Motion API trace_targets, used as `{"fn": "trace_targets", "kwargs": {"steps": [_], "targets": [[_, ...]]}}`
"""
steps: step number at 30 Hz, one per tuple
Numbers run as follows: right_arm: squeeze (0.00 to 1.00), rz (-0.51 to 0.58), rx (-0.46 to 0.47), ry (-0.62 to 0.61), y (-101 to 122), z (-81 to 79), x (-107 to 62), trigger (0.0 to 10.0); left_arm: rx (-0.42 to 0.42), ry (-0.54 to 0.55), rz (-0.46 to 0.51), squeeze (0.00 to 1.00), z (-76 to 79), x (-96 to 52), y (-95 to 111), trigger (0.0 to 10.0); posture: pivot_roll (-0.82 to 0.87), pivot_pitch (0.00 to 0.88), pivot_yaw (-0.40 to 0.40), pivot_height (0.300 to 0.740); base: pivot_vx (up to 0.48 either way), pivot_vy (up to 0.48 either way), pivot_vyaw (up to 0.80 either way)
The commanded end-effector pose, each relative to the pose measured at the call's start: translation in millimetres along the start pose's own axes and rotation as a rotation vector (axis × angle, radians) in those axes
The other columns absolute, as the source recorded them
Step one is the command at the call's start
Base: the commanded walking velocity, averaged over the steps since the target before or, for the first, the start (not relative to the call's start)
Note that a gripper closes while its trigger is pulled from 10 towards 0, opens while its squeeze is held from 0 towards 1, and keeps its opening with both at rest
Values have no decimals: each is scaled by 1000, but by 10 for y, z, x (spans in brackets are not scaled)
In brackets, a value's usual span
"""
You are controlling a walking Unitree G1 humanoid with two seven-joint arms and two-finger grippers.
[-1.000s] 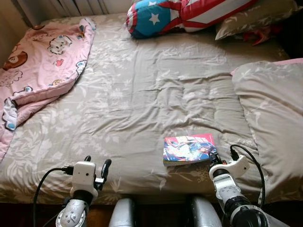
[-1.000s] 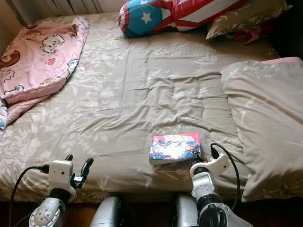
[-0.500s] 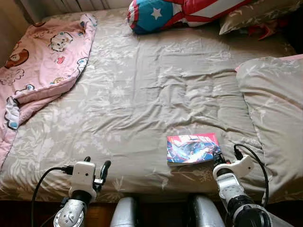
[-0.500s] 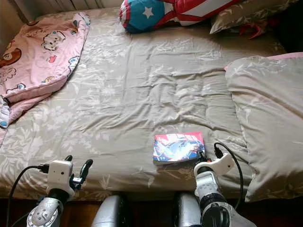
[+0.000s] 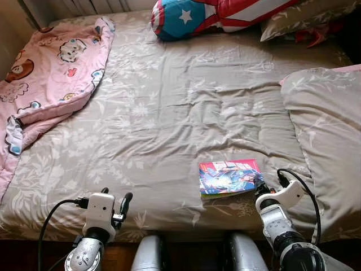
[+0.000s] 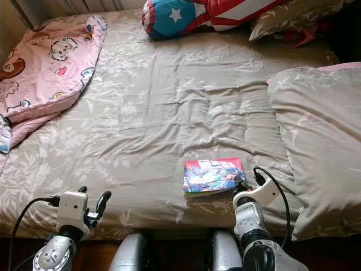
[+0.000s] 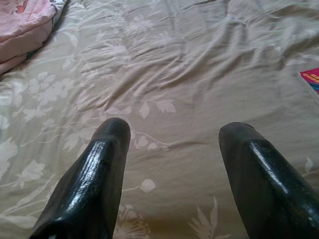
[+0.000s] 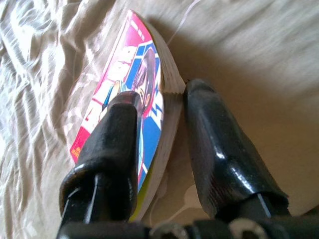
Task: Clean up the room
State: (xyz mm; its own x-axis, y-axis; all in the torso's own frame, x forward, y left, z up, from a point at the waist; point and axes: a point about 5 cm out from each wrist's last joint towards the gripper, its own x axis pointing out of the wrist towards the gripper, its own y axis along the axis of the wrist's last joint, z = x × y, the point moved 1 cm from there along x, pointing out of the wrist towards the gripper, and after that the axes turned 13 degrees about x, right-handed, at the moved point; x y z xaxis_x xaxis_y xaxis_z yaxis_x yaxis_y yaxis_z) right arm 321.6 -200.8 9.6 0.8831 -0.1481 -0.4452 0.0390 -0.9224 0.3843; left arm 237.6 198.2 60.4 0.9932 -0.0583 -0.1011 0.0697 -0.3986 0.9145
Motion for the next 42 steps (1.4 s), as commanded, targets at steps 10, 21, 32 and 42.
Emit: {"fn": "trace_targets", "kwargs": {"steps": [10,21,32,42], "targets": [[0,31,7,-69,49,220,-58,10000,-9,-2,-8,0,21,15,-4,10000,61,243,114,649,0,0,0],[0,-32,-340,4,-99,372,-161,10000,-95,49,-129,0,64,13,-301,10000,16,214,74,649,0,0,0],[0,-137,-609,30,-246,826,-430,10000,-163,72,-306,0,264,-116,-752,10000,-61,137,-3,683,0,0,0],[0,-245,-692,-14,-431,959,-509,10000,-166,28,-472,0,435,-201,-1075,10000,-69,74,-15,738,0,0,0]]}}
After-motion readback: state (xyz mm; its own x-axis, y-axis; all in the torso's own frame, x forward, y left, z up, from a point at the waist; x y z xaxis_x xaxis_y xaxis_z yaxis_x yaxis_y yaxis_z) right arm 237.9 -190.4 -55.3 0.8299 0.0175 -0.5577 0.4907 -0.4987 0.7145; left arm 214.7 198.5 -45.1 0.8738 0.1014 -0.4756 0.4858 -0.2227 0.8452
